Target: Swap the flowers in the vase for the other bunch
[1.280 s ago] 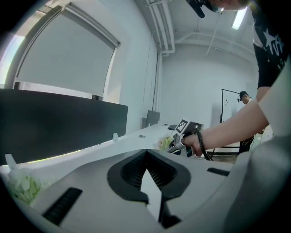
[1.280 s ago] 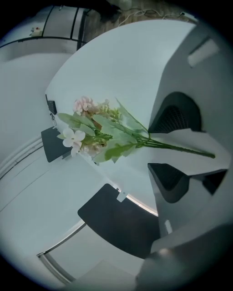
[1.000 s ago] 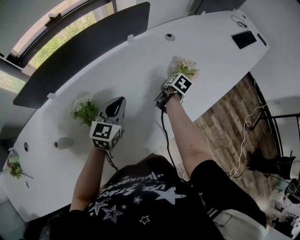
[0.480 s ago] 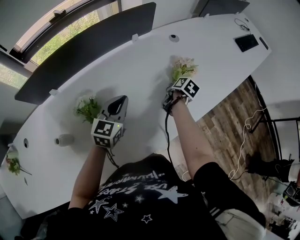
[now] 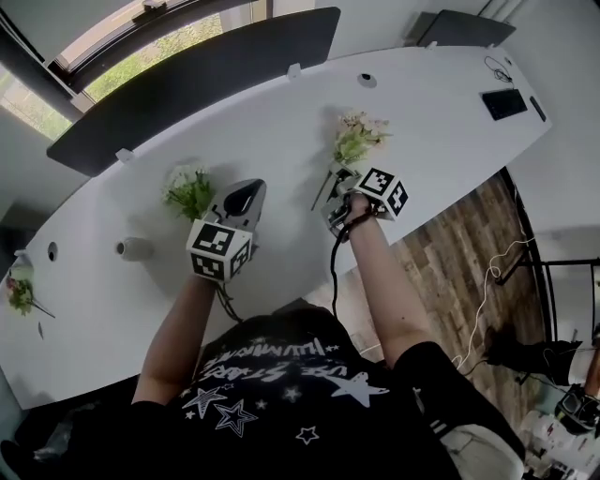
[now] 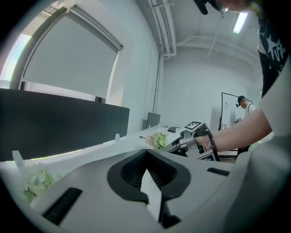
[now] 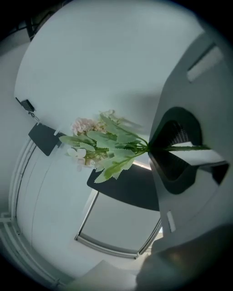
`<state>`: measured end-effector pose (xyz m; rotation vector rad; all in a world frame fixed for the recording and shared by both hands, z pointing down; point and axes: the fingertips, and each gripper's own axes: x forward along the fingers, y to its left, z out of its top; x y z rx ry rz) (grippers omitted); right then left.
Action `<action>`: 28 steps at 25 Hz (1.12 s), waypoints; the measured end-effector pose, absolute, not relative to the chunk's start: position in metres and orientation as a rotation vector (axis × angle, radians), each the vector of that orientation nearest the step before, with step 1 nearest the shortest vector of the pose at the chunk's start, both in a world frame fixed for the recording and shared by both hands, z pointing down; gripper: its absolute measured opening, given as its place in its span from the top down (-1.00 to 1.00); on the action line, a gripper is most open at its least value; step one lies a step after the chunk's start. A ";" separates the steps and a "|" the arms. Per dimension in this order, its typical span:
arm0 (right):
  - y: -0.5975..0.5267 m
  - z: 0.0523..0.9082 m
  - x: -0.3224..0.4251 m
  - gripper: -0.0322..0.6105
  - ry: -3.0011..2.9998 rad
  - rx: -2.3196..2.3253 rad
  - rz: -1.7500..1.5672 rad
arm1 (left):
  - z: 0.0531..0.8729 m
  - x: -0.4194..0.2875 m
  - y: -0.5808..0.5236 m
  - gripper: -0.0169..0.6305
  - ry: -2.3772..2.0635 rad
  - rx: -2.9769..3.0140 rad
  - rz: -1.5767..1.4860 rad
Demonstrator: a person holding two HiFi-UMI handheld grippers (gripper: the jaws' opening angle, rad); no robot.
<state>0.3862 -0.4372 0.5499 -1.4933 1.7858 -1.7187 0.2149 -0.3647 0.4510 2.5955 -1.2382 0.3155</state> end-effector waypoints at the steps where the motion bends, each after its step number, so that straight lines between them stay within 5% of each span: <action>1: -0.434 0.543 0.378 0.81 1.811 -1.459 -1.708 | 0.450 0.213 -0.361 0.92 -1.244 2.598 0.317; 12: -0.403 0.450 0.301 0.80 2.097 -1.143 -1.380 | 0.447 0.177 -0.304 0.92 -1.337 2.608 0.327; 28: -0.312 0.391 0.104 0.80 2.492 -0.858 -1.088 | 0.438 0.015 -0.201 0.92 -1.562 2.423 0.205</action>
